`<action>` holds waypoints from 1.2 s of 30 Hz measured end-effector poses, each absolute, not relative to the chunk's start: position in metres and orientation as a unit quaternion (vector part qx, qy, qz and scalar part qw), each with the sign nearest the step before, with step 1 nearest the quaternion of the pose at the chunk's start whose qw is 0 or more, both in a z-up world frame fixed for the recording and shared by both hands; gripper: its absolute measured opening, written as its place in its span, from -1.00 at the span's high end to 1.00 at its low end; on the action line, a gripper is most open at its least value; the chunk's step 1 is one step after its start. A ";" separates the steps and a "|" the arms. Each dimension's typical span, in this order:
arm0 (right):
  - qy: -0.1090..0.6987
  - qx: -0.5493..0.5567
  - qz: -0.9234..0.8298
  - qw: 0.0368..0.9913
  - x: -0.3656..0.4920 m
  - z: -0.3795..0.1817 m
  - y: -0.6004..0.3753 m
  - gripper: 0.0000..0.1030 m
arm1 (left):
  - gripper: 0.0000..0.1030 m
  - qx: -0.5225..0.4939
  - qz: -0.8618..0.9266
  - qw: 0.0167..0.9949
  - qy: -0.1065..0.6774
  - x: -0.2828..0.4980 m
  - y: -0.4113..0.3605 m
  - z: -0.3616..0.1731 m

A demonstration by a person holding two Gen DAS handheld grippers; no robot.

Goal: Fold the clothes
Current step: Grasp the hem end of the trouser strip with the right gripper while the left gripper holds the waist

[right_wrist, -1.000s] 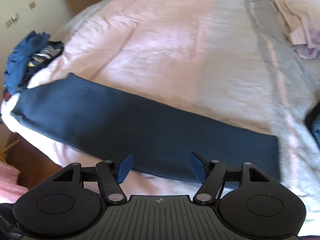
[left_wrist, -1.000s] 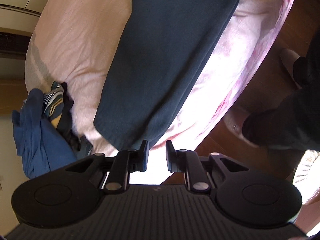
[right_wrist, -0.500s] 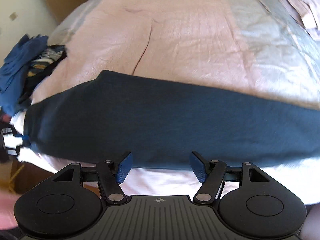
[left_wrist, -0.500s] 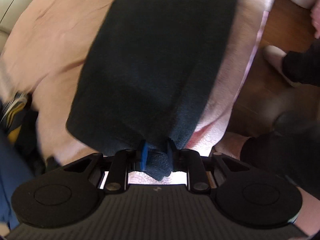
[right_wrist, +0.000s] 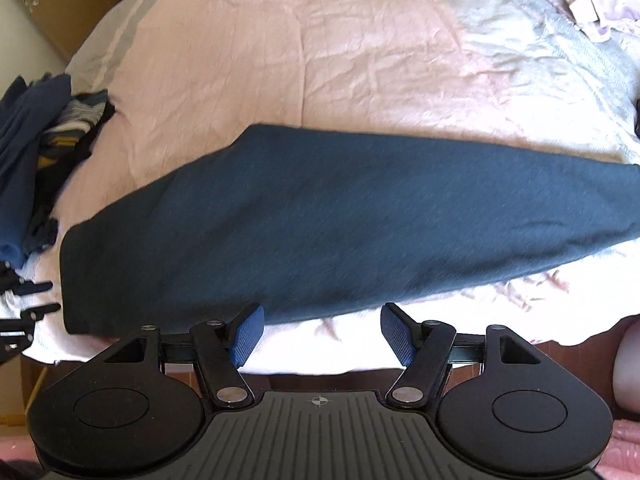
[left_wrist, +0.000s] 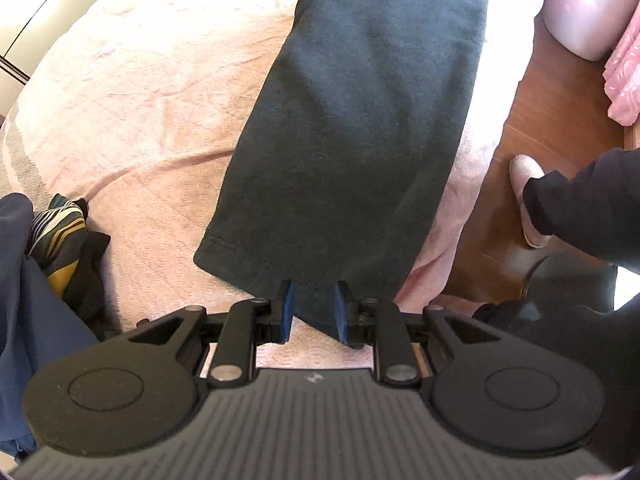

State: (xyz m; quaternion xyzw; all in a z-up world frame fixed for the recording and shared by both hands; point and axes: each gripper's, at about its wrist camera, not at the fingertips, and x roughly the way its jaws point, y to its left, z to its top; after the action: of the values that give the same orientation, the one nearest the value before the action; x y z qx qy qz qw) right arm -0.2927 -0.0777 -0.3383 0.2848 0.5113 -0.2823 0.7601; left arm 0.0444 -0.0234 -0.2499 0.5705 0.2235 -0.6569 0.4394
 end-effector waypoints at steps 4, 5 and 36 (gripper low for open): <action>0.512 0.292 -0.283 0.757 -0.291 -0.341 -0.071 -0.32 | 0.64 0.573 -0.661 0.433 0.217 0.043 -0.027 -0.247; 0.511 0.294 -0.285 0.756 -0.293 -0.341 -0.070 -0.33 | 0.64 0.573 -0.661 0.433 0.216 0.041 -0.028 -0.246; 0.200 0.559 -0.397 0.700 -0.660 -0.456 -0.448 -0.32 | 0.60 0.600 -0.664 0.378 0.236 -0.332 -0.266 -0.252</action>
State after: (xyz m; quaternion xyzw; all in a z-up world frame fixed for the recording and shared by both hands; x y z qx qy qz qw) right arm -0.6596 -0.4481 -0.4564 0.5586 0.1999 -0.3966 0.7005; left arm -0.3322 -0.2656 -0.2516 0.6000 0.2365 -0.6644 0.3776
